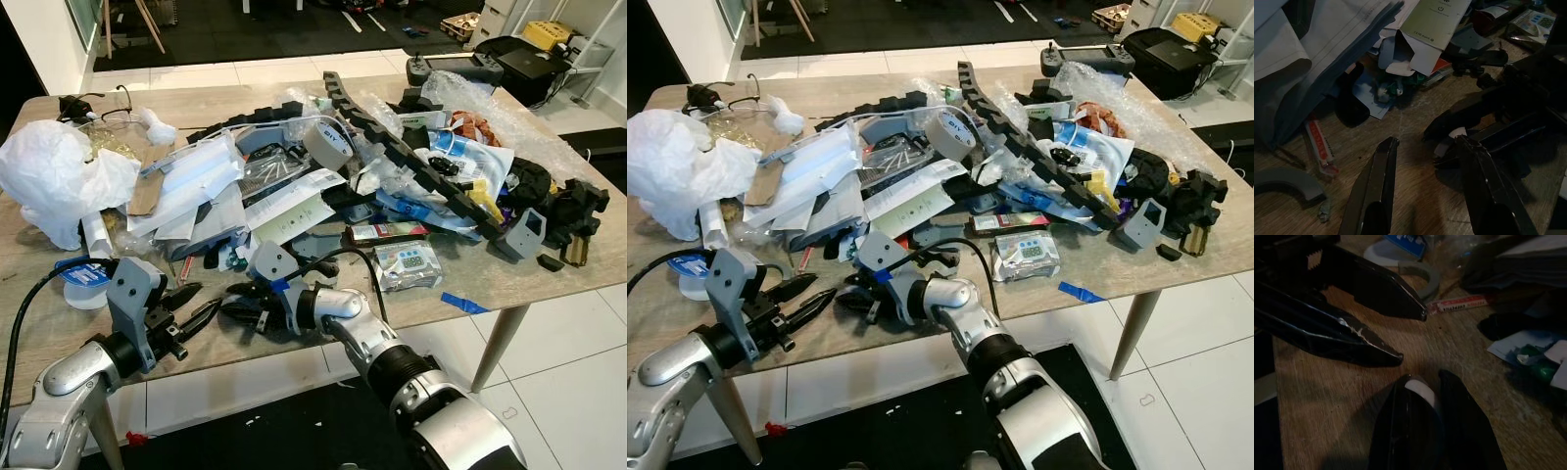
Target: Picking trash to rubbish bin
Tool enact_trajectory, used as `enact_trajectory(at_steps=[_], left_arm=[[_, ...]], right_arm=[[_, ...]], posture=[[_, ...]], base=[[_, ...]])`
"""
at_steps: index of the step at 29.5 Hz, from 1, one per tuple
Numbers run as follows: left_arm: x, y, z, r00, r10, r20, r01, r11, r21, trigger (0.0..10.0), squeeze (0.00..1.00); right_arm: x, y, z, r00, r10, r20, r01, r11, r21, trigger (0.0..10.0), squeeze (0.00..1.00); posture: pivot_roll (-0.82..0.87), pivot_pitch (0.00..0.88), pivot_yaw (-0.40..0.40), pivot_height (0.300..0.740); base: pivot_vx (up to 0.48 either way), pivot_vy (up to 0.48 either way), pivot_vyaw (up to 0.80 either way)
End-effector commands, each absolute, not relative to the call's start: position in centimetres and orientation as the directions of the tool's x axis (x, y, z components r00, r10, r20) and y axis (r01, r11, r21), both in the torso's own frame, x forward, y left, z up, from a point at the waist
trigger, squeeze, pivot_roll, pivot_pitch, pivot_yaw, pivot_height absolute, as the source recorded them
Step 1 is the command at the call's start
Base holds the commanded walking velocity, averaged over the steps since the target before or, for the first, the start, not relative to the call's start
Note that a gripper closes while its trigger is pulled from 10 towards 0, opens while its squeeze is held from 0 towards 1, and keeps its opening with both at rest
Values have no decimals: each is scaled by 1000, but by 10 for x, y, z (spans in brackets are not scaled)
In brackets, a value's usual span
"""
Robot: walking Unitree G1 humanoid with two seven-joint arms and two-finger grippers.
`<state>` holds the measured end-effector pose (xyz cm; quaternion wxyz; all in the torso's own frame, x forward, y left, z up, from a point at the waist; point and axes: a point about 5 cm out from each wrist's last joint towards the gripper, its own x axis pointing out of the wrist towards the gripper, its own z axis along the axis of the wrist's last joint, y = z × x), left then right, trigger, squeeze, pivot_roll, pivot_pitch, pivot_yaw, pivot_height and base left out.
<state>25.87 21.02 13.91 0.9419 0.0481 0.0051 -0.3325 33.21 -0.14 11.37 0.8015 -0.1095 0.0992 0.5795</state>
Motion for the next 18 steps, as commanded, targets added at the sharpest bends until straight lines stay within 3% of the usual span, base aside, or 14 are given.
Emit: enact_trajectory(at_steps=[1, 9, 16, 18], left_arm=[[257, 206, 135, 766, -640, -60, 642, 763, 76, 10000, 0], [264, 207, 136, 775, -630, -50, 632, 770, 86, 10000, 0], [273, 215, 144, 825, -565, 5, 562, 822, 90, 10000, 0], [277, 222, 150, 852, -521, 45, 517, 852, 82, 10000, 0]], right_arm=[[326, -6, 94, 294, 887, -356, -949, 314, -3, 0, 0], [331, -10, 99, 335, 881, -334, -937, 350, -16, 0, 0], [335, -16, 116, 412, 885, -215, -910, 410, -54, 0, 0], [330, -23, 129, 441, 890, -120, -898, 437, -55, 0, 0]], posture=[[7, 182, -36, 740], [2, 157, -26, 740], [3, 144, -27, 740], [-1, 142, -24, 740]], base=[[0, 0, 0], [0, 0, 0], [0, 0, 0], [0, 0, 0]])
